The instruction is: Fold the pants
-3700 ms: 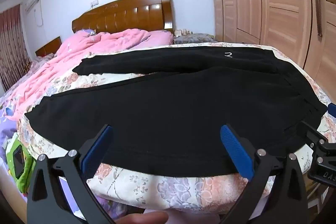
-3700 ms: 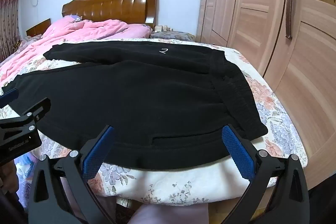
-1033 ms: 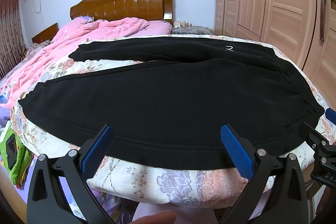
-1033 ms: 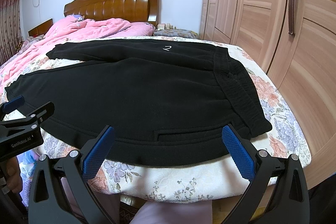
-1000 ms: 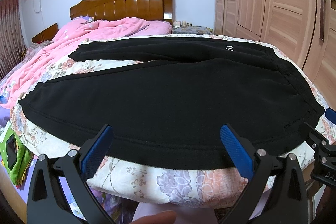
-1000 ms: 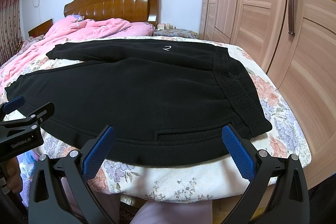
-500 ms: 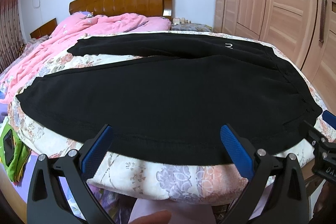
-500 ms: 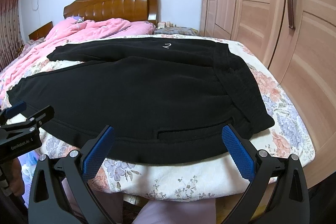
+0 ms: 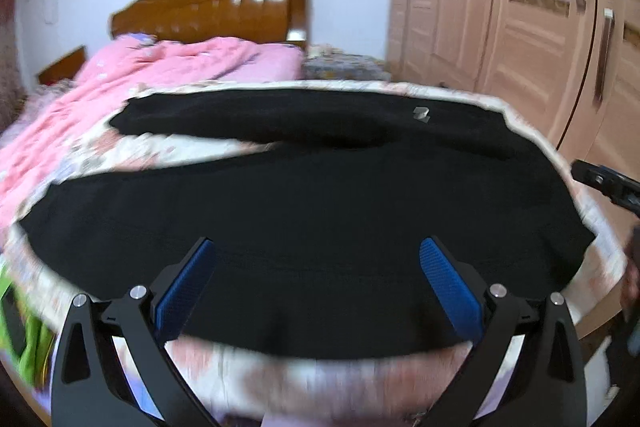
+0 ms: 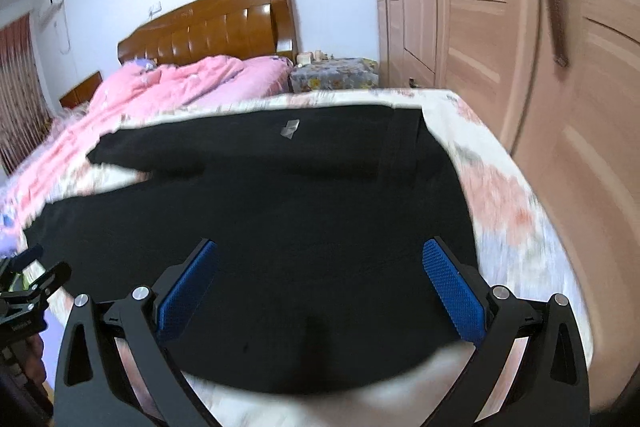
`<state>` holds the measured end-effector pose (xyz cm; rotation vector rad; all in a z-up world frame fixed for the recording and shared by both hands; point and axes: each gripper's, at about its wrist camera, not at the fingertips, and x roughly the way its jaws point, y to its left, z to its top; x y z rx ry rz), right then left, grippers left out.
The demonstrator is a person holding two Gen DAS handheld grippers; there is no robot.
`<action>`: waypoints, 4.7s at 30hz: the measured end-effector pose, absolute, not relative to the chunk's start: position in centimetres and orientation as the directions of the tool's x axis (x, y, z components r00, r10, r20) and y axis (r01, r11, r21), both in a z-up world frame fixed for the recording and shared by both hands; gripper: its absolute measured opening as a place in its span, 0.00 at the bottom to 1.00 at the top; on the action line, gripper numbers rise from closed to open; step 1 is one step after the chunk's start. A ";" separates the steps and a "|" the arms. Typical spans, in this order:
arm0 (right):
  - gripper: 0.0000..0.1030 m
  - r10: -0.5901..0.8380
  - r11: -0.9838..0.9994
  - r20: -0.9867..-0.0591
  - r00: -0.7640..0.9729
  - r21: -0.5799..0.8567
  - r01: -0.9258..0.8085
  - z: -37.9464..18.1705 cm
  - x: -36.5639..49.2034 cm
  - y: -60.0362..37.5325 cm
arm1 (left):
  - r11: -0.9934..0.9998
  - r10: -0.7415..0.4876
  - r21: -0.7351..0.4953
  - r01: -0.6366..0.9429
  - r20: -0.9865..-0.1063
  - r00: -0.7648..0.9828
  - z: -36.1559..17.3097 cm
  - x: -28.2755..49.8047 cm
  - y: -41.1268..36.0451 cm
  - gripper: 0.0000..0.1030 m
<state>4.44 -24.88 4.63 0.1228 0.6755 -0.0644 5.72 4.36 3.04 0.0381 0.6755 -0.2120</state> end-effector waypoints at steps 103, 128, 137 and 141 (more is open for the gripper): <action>0.14 0.067 0.908 -0.611 0.789 0.365 0.205 4.2 13.8 -25.2 | 0.442 -0.289 0.747 0.497 -0.406 0.867 -3.3 8.8 0.6 0.11; 0.14 0.313 0.760 -0.490 0.814 0.643 0.095 -5.4 -3.9 -29.9 | 0.401 -0.189 0.806 0.434 -0.391 0.901 -5.1 3.3 -0.7 0.09; 0.14 0.364 0.712 -0.469 0.805 0.697 0.084 -6.2 -3.2 -31.1 | 0.361 -0.136 0.794 0.490 -0.475 0.869 -9.5 2.9 -1.1 0.09; 0.14 0.364 0.713 -0.486 0.794 0.694 0.099 -6.3 -2.6 -31.3 | 0.407 -0.143 0.785 0.468 -0.451 0.881 -7.8 2.2 -0.7 0.09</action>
